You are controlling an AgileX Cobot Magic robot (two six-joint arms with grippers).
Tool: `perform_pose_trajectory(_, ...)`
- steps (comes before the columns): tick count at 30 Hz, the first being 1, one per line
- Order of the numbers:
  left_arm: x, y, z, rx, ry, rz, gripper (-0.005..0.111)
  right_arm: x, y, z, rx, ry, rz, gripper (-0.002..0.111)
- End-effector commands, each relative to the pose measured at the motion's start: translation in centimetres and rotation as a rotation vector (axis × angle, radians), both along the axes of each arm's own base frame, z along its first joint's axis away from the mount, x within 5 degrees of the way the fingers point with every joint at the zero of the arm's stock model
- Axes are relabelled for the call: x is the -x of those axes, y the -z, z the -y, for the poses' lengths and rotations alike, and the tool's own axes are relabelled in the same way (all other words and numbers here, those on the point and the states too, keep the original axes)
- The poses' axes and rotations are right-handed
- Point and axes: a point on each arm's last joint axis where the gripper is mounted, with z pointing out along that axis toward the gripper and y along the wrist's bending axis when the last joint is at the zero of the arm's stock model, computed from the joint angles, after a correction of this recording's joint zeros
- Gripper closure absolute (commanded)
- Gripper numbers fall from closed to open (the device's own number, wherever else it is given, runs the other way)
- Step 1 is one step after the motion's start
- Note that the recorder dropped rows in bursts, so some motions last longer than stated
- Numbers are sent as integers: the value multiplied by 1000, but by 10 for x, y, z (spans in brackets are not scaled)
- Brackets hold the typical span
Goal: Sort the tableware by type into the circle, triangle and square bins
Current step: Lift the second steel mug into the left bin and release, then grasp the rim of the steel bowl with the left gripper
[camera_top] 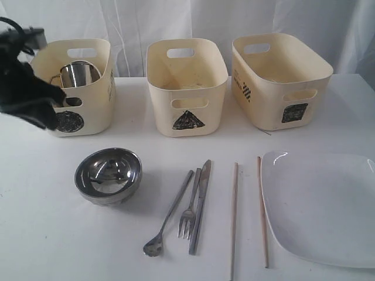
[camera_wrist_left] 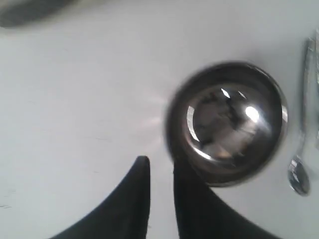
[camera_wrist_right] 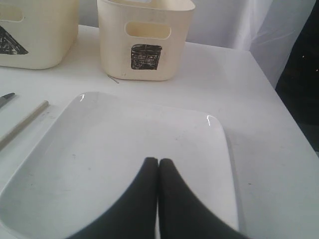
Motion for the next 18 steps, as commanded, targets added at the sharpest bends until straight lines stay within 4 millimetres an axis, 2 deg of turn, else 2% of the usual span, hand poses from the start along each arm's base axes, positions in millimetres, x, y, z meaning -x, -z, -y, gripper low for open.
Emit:
perform_pose_trajectory(1,10,32,17,163,141,-55,80,0,0,0,10,-2,9,108)
perform_pose_trajectory(8,5,55,12,94,139,77,51,0,0,0,10,-2,9,108)
perform_pose_trajectory(12,2,65,12,107,90,85,50,0,0,0,10,-2,9,108)
perform_pose_trajectory(15,-5,86,13,137,22,66,50,0,0,0,10,-2,9,108)
perform_pose_trajectory(18,-6,106,17,170,47,7,50,0,0,0,10,-2,9,108)
